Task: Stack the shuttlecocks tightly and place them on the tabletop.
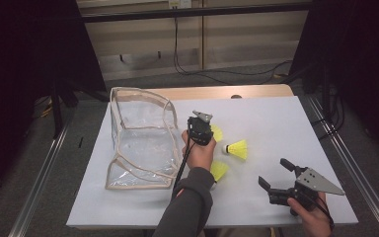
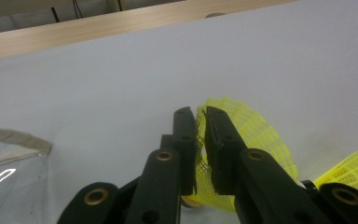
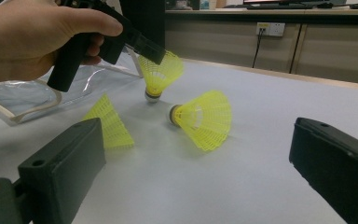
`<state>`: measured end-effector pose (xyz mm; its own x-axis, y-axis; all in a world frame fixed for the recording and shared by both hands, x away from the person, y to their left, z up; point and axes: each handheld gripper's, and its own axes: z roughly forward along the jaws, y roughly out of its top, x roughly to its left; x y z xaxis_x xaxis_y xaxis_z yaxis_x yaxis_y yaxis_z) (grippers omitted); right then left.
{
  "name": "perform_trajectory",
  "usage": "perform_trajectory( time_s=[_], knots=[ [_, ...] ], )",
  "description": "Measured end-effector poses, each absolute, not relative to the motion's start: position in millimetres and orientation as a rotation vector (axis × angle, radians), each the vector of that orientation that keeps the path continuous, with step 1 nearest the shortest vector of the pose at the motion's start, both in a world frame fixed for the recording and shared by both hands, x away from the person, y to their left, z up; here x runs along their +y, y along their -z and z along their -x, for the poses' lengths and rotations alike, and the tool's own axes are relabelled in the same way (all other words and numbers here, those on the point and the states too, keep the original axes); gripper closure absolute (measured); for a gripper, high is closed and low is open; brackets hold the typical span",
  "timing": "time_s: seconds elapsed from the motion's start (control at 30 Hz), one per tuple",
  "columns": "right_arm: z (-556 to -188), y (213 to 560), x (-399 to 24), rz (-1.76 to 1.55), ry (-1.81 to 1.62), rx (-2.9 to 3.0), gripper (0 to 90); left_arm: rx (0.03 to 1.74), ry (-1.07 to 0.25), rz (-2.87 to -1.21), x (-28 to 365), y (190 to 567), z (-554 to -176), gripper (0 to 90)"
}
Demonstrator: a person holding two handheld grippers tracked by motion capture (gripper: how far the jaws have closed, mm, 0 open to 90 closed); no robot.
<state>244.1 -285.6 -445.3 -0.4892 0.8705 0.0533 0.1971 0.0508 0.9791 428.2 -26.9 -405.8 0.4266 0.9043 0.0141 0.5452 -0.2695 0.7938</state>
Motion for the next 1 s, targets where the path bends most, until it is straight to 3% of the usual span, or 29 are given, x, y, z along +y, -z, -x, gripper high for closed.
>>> perform_trajectory(
  time_s=[0.57, 1.0],
  knots=[
    [-244, 445, -285, -1.07, -1.468, 1.755, 2.6, 1.321, -0.722, -2.019, -11, 398, -424, 89.3],
    [-244, 445, -285, -1.072, -1.471, 1.753, 2.6, 1.228, -0.557, -1.952, -18, 409, -431, 81.6]
  ],
)
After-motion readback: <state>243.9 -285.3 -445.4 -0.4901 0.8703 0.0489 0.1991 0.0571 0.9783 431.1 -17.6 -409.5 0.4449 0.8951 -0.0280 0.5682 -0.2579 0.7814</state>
